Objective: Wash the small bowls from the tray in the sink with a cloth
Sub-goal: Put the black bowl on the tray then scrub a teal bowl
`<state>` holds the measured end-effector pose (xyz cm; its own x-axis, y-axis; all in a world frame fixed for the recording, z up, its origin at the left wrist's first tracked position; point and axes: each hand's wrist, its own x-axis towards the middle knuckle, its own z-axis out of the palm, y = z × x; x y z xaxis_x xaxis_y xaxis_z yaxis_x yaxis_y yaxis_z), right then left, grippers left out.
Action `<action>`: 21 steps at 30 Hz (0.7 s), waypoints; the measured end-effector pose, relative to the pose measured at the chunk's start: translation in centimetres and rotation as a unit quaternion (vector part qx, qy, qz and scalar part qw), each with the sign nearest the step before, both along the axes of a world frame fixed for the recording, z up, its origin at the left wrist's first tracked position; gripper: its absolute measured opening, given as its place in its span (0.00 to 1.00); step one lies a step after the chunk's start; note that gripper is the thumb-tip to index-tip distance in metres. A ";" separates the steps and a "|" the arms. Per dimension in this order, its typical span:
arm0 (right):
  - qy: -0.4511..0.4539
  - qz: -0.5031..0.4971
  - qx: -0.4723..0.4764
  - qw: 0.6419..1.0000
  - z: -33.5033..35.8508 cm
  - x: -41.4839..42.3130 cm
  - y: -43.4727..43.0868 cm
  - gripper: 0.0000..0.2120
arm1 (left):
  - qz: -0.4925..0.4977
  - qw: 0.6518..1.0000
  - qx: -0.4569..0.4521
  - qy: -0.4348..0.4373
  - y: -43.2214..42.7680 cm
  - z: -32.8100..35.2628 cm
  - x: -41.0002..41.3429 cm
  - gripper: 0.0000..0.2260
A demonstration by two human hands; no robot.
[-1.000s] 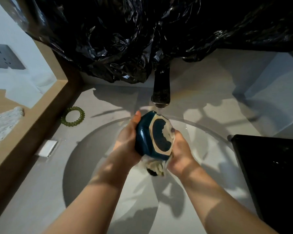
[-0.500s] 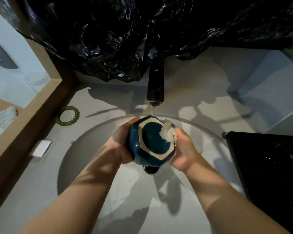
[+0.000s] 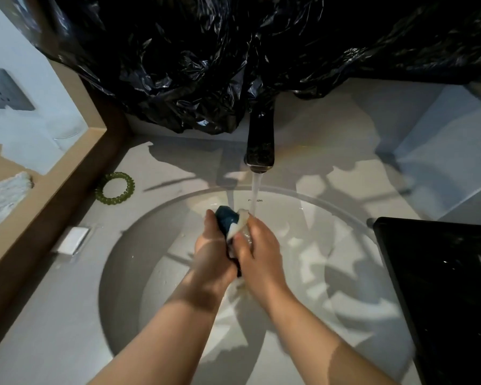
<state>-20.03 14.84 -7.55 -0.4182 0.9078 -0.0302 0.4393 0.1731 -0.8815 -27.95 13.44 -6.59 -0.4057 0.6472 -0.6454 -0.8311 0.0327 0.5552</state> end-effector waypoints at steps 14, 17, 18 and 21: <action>0.333 -0.240 -0.354 0.840 0.4 0.0 2.7 0.24 | 0.018 0.990 -0.032 -0.133 0.6 2.2 1.5 0.25; 0.347 -0.237 -0.362 0.832 0.5 -1.2 0.7 0.23 | 0.056 0.995 -0.024 -0.085 1.5 1.8 1.0 0.27; 0.327 -0.251 -0.334 0.848 0.3 -1.7 0.0 0.17 | 0.067 0.995 -0.030 -0.070 1.7 1.6 0.9 0.28; 0.289 -0.285 -0.293 0.866 0.2 -1.9 0.9 0.13 | 0.059 0.996 -0.028 -0.063 1.0 1.4 1.2 0.27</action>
